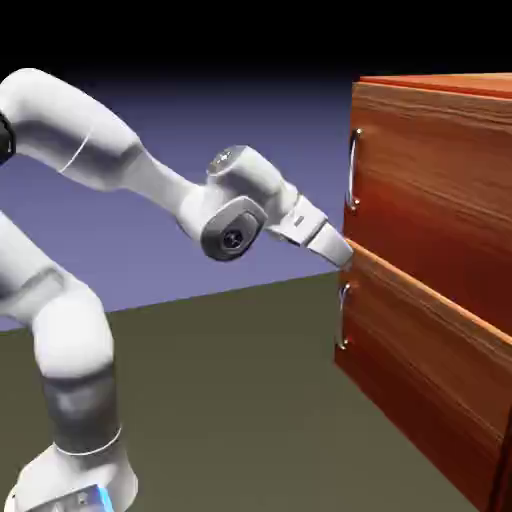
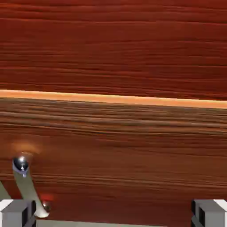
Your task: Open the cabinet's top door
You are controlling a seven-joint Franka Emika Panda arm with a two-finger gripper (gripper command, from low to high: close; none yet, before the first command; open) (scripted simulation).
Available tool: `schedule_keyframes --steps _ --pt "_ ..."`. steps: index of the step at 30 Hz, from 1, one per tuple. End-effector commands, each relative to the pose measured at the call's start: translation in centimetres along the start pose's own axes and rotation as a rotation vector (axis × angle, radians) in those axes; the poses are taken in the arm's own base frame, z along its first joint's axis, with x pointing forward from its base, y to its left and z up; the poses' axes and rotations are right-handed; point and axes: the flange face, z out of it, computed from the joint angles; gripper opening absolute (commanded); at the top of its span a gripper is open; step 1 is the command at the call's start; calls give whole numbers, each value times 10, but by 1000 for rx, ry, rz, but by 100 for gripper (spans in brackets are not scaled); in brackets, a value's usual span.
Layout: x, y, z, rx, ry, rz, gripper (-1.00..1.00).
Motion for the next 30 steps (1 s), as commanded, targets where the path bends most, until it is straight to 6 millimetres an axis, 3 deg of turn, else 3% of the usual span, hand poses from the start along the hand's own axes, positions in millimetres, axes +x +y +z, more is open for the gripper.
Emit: schedule_keyframes --steps 1,8,15,30 --pt "5 -2 -5 7 12 9 0" --pt "31 -13 -36 65 93 61 0" --pt "45 -26 -66 129 169 97 0" --pt "38 -59 -102 278 319 120 0"
